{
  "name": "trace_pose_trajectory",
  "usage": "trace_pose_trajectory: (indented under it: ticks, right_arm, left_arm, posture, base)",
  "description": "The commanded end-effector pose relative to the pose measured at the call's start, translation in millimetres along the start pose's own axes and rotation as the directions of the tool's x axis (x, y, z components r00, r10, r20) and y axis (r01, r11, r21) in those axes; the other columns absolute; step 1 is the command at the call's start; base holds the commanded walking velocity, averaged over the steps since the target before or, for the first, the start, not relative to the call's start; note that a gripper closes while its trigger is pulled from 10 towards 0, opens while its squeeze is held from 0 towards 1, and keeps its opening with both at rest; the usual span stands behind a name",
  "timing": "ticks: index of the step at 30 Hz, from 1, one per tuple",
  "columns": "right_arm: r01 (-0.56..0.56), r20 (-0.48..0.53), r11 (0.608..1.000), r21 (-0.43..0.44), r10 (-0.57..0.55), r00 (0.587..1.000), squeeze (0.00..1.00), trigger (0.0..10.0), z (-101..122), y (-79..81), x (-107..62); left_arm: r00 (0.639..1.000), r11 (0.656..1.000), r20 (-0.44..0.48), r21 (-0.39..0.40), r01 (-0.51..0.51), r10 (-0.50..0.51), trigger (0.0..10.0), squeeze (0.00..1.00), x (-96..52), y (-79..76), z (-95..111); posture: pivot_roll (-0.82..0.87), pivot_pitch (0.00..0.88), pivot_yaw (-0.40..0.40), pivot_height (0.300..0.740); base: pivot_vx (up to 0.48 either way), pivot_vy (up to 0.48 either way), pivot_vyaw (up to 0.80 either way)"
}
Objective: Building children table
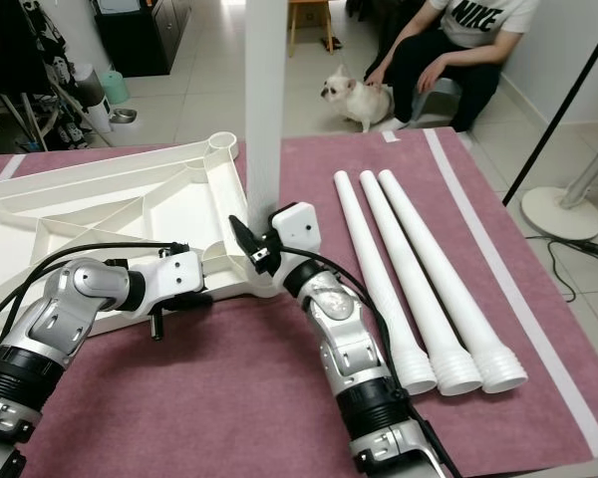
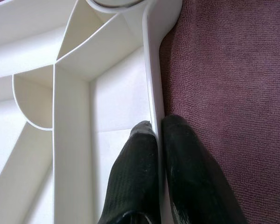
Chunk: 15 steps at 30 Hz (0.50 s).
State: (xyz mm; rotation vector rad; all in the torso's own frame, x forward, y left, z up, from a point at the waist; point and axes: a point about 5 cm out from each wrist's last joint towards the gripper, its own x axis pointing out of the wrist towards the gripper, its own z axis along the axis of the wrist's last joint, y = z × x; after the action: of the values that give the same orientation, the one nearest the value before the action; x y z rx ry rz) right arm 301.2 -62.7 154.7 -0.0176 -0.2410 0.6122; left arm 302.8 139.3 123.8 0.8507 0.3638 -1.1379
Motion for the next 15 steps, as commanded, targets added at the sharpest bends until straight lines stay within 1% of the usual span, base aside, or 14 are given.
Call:
trace_pose_trajectory:
  ticks: [1,4,6,9,10,11,15]
  right_arm:
    - [0.017,-0.086,1.0,0.016,-0.016,0.996,0.0,10.0,-17,-1.6,-5.8]
    - [0.02,-0.089,1.0,0.014,-0.018,0.996,0.0,10.0,-17,-1.9,-6.1]
    - [0.025,-0.117,1.0,0.015,-0.023,0.993,0.0,10.0,-20,-5.5,-5.1]
    - [0.027,-0.125,1.0,0.015,-0.025,0.992,0.0,10.0,-20,-6.6,-4.9]
    - [0.03,-0.16,0.999,0.037,-0.024,0.987,0.0,10.0,-23,-9.6,-2.6]
    - [0.03,-0.16,0.999,0.037,-0.024,0.987,0.0,10.0,-23,-9.6,-2.6]
    - [0.034,-0.192,0.999,0.017,-0.03,0.981,0.0,10.0,-24,-13.7,5.9]
  left_arm:
    - [0.992,0.992,-0.014,0.009,-0.128,0.128,10.0,0.0,5.8,1.2,-2]
    - [0.992,0.992,-0.015,0.009,-0.128,0.128,10.0,0.0,5.9,1.1,-3]
    - [0.992,0.992,-0.018,0.008,-0.128,0.129,10.0,0.0,5.5,1.1,-4]
    - [0.991,0.992,-0.019,0.007,-0.129,0.129,10.0,0.0,5.4,1.2,-4]
    - [0.991,0.992,-0.02,0.008,-0.129,0.129,10.0,0.0,5.1,1.2,-4]
    - [0.991,0.992,-0.02,0.008,-0.129,0.129,10.0,0.0,5.1,1.2,-4]
    - [0.992,0.992,-0.02,0.009,-0.128,0.128,10.0,0.0,5.5,1.2,-4]
  posture:
    - [0.07,0.0,0.08,0.74]
    - [0.07,0.0,0.08,0.74]
    - [0.07,0.0,0.081,0.74]
    - [0.07,0.0,0.081,0.74]
    - [0.07,0.0,0.084,0.74]
    - [0.07,0.0,0.084,0.74]
    - [0.07,0.0,0.088,0.74]
  base:
    - [0.0,0.0,0.0]
    - [0.0,0.0,0.0]
    - [0.0,0.0,0.0]
    - [0.0,0.0,0.0]
    - [0.0,0.0,0.0]
    - [0.0,0.0,0.0]
    - [0.0,0.0,0.0]
